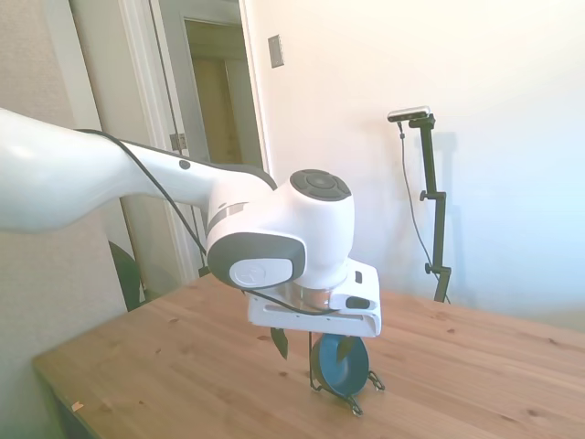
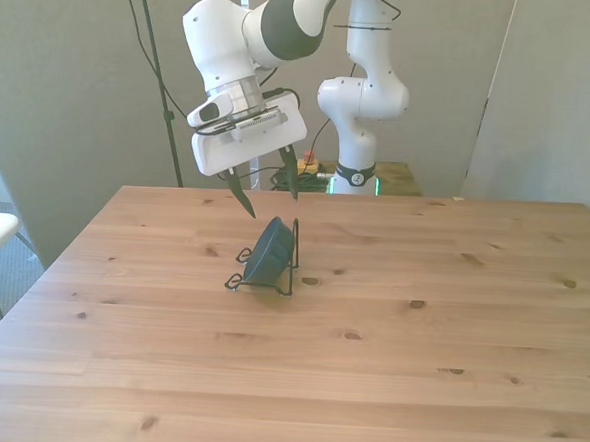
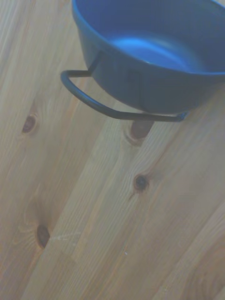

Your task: Unload the bowl

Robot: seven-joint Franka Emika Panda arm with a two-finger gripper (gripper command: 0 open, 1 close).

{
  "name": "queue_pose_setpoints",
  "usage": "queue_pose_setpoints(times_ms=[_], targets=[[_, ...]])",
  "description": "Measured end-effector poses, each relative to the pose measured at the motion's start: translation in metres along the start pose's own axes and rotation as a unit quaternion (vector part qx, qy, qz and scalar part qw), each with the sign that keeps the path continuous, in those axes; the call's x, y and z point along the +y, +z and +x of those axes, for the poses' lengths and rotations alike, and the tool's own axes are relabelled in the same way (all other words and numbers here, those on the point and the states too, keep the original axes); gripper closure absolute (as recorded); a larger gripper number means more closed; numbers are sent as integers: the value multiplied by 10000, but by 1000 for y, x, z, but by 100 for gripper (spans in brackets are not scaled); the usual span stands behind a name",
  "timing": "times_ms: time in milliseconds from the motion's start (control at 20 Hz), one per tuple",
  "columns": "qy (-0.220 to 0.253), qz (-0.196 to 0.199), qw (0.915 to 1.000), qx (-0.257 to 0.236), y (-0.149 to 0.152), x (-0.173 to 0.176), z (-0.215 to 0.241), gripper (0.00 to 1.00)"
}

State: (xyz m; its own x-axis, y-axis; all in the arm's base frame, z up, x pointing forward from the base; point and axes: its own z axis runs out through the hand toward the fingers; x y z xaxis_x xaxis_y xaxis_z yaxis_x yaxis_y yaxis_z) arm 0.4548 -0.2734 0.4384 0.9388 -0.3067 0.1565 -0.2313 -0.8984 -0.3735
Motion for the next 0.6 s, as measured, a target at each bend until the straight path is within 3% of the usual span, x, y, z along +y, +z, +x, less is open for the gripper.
queue_pose_setpoints(times_ms=[250, 550, 600], targets=[[-13, 239, 9997, 111, 14, 6, 12, 0], [4, 228, 9995, 199, 24, -2, 20, 0], [-13, 220, 9995, 208, 25, -5, 21, 100]])
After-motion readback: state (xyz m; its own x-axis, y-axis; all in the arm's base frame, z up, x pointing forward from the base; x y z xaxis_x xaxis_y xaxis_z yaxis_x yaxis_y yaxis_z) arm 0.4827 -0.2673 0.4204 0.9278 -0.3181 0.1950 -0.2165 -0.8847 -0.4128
